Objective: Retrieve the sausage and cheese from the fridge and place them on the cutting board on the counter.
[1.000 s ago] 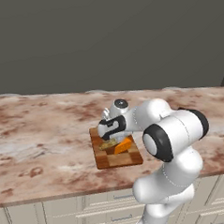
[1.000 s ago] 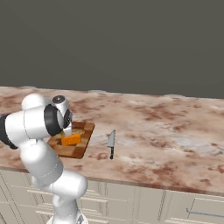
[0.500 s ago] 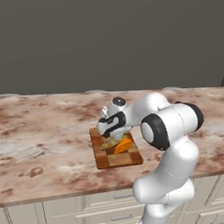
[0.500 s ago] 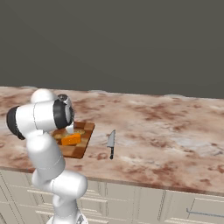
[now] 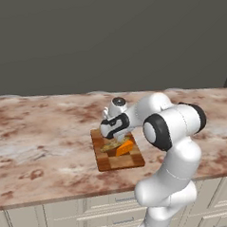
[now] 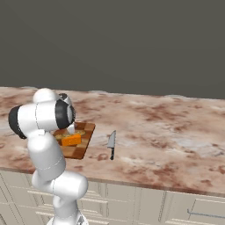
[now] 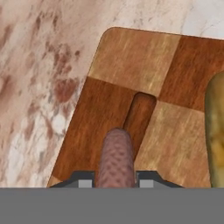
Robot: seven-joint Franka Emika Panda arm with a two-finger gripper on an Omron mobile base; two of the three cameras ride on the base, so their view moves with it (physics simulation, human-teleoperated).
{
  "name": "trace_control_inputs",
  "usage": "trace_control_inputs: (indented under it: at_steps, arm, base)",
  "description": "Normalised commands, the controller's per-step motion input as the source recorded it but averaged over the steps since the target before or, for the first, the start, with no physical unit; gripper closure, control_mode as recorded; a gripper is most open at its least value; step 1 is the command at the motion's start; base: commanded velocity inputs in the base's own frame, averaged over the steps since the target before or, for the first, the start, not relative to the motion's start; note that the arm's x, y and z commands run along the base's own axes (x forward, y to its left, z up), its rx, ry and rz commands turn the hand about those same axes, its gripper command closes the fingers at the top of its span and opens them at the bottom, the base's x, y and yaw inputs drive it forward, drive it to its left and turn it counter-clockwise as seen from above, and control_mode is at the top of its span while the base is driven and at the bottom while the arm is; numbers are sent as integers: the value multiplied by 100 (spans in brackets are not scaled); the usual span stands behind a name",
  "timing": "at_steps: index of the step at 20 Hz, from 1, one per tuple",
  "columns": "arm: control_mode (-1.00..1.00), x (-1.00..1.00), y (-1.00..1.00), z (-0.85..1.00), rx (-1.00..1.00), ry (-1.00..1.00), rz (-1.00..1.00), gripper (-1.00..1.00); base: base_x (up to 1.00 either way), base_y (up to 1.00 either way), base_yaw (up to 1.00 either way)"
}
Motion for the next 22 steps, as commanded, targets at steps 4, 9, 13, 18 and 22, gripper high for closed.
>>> trace_control_inputs:
  at_steps: [4, 9, 13, 18, 22]
  arm:
    - [-100, 0, -15, 0, -4, 0, -4, 100]
    - [-100, 8, -6, 0, -2, 0, -6, 100]
    - [-100, 4, -10, 0, -2, 0, -8, 100]
    - [-100, 0, -12, 0, -2, 0, -7, 100]
    - [-100, 0, -4, 0, 0, 0, -6, 100]
  base:
    - [0, 0, 0]
    - [0, 0, 0]
    - [0, 0, 0]
    - [0, 0, 0]
    - [0, 0, 0]
